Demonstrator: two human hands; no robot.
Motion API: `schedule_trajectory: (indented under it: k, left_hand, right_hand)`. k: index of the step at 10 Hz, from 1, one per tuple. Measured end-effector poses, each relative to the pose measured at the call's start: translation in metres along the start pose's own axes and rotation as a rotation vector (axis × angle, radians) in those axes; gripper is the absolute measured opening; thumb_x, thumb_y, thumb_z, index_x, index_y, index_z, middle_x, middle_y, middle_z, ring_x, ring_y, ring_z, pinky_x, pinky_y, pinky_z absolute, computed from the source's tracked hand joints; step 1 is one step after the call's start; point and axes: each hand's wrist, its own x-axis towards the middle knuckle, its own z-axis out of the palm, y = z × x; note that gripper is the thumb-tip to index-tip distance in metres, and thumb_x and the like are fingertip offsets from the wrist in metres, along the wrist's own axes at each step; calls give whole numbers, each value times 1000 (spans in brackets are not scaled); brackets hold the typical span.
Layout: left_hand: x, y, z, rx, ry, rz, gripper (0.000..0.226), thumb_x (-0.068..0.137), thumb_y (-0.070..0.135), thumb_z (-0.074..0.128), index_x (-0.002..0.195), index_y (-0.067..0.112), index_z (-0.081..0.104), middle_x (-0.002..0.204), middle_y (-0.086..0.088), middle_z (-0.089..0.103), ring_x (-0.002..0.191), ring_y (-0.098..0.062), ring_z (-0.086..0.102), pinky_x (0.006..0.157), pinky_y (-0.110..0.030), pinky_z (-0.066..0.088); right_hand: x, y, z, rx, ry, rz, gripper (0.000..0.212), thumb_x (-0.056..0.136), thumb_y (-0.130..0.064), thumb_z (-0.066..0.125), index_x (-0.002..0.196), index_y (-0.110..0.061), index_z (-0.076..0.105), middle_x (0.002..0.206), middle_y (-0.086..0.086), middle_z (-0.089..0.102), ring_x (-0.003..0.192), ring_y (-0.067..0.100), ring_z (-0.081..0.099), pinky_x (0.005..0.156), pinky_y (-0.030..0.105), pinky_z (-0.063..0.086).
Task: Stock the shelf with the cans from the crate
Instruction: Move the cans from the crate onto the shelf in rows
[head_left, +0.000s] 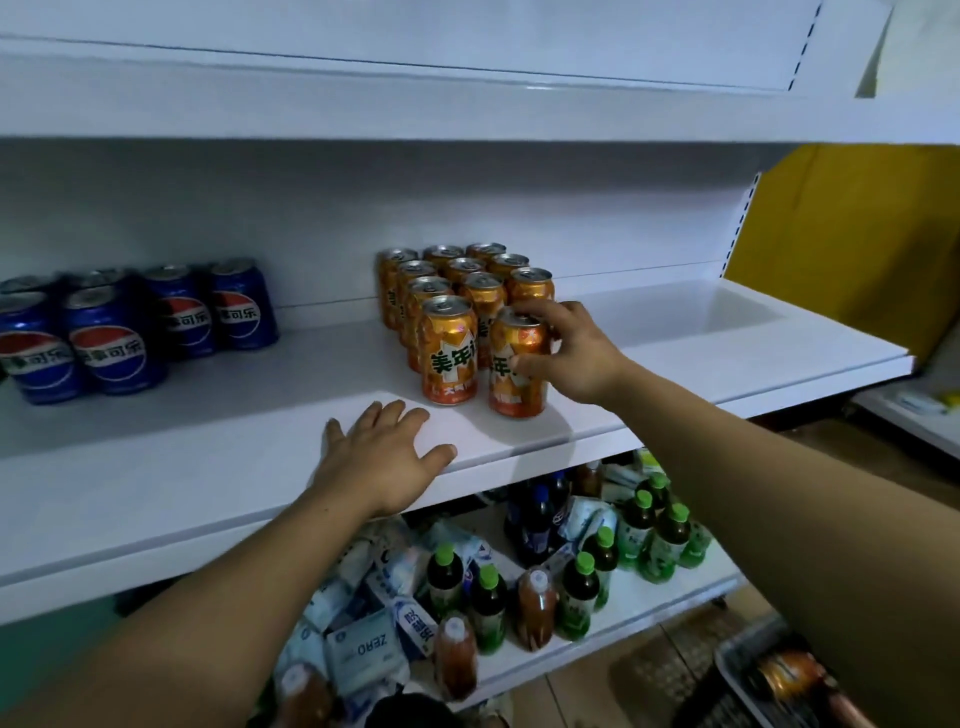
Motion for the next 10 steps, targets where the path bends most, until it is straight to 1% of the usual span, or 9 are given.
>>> schedule_trajectory:
  k: [1,2,3,4,5,6,7,9,10]
  left_hand:
    - [-1,0,1,-7,28,-7,69,89,69,24,148,34,19,159,6,11,146,-16,6,116,-54,4]
    - [-1,1,2,-11,40,-4,69,89,68,25,148,34,20,159,6,12,146,-16,7,116,-54,5]
    - [-1,2,1,-11,41,-7,68,89,67,25,148,34,20,159,6,12,146,-16,6,116,-54,5]
    - [-1,2,0,-4,32,-10,68,90,67,24,148,33,19,159,5,12,146,-17,6,116,-54,5]
    - [-1,2,1,0,36,-11,68,90,67,24,148,33,19,159,5,12,147,-17,6,117,-54,5]
    - [-1,2,1,0,37,-9,68,89,67,24,148,34,19,159,5,12,146,-17,6,116,-54,5]
    - [-1,2,1,3,35,-9,68,89,67,24,148,33,19,159,5,12,146,-17,6,116,-54,5]
    - [-1,3,1,13,36,-12,67,90,66,23,148,33,18,159,4,11,146,-18,6,116,-54,5]
    - [-1,3,1,13,36,-11,67,90,66,23,148,33,18,159,4,11,146,-18,6,117,-54,5]
  right_hand:
    - [0,6,0,59,7,-21,55,89,-15,64,137,-30,43,138,5,43,120,20,47,102,42,46]
    - [-3,12,9,16,11,-26,69,84,-20,71,141,-33,34,138,6,35,114,16,40,102,30,38]
    - [-1,15,18,-57,51,-23,79,79,-20,76,141,-37,31,134,8,33,117,23,44,101,31,38]
    - [2,15,22,7,63,-41,82,80,-13,75,145,-33,28,139,6,41,125,25,46,107,43,40]
    - [2,15,26,58,33,-45,87,85,-12,70,150,-33,17,146,2,41,131,21,44,108,38,38]
    - [5,17,30,9,99,-15,92,79,-25,77,149,-37,18,141,6,35,128,26,44,108,41,39]
    - [8,16,31,15,123,-24,89,78,-22,78,147,-36,23,138,4,43,125,25,48,105,45,43]
    - [10,20,31,35,84,-46,87,88,-14,69,151,-36,13,145,-2,44,130,21,45,101,34,40]
    - [12,22,35,7,98,-33,88,89,-17,67,152,-37,8,147,0,43,130,23,46,103,38,40]
